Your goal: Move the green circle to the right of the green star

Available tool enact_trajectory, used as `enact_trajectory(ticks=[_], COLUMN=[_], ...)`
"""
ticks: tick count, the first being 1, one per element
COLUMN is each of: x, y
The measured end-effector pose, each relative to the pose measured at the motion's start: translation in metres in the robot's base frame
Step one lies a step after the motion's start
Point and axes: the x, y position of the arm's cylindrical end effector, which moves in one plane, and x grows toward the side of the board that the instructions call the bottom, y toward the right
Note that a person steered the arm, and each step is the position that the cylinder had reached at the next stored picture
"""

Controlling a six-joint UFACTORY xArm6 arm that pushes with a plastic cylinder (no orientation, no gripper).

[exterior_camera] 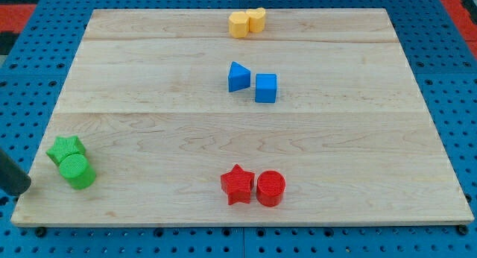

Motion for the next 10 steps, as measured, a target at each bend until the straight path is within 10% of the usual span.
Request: enact_trajectory(ticks=[5,10], x=[0.035,0.005], y=[0.118,0.107])
